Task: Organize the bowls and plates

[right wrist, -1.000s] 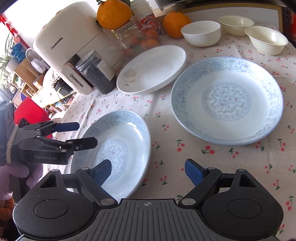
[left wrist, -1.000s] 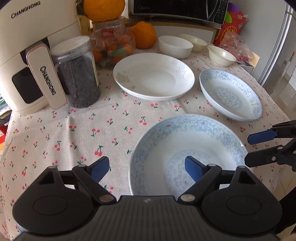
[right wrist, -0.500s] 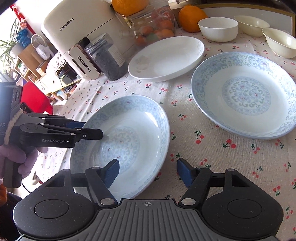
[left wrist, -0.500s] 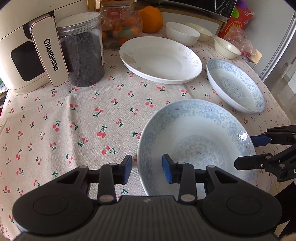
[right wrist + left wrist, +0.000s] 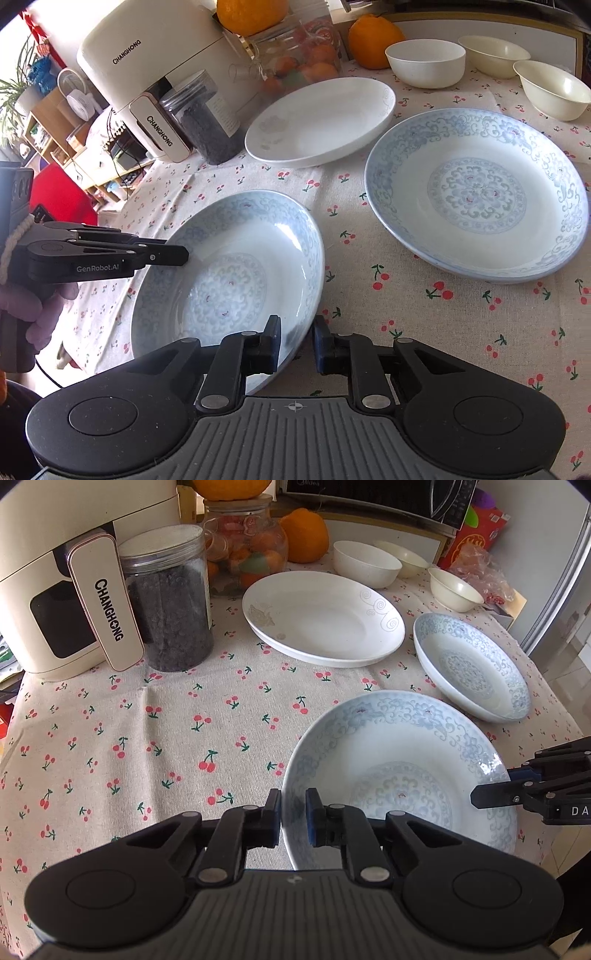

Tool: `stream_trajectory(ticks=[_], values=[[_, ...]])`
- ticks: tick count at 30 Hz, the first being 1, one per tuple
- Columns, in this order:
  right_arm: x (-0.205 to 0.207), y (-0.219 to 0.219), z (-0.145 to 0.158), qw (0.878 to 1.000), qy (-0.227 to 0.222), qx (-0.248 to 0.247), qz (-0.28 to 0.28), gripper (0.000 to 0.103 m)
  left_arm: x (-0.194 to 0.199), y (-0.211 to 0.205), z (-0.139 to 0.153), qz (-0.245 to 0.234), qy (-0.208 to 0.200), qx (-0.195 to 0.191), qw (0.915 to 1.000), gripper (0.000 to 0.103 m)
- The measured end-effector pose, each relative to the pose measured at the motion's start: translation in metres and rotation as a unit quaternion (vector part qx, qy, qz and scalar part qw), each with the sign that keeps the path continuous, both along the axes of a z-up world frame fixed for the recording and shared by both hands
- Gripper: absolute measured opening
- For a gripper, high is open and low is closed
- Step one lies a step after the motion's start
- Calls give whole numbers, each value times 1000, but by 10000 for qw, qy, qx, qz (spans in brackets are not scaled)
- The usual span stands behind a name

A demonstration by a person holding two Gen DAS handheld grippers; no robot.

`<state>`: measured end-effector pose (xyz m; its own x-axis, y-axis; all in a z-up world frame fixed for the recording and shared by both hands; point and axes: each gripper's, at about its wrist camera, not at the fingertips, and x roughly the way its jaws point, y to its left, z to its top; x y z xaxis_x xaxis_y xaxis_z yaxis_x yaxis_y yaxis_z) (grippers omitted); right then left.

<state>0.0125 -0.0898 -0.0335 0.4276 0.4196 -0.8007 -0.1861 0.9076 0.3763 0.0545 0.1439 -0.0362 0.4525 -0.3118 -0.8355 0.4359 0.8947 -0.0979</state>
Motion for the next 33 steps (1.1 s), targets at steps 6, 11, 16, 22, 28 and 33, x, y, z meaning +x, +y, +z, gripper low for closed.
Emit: stream_trajectory(ticks=[6,11,16,22,28,33], values=[[6,-10,8,9998,-16,124,-172,18,3,-5,3,50,-33,-124,9999,12],[9,-16,8,9996,-22,105,-251,18,4,-11,-1,-5,5,-47,10000,12],[11,-18,2,9997,108,119,-171,18,8,-7,-7,-9,396,-174,9991,13],[12,-21,-6,9990,338,243,-174,21,3,-1,-12,-62,779,-523,9956,22],[11,-17,-2,9994,267,-19,-225,22,1,2,-8,-23,727,-745,9946,14],[17,-29,7,9991,161,96,-371,22,-1,-4,2,-53,498,-887,9948,14]])
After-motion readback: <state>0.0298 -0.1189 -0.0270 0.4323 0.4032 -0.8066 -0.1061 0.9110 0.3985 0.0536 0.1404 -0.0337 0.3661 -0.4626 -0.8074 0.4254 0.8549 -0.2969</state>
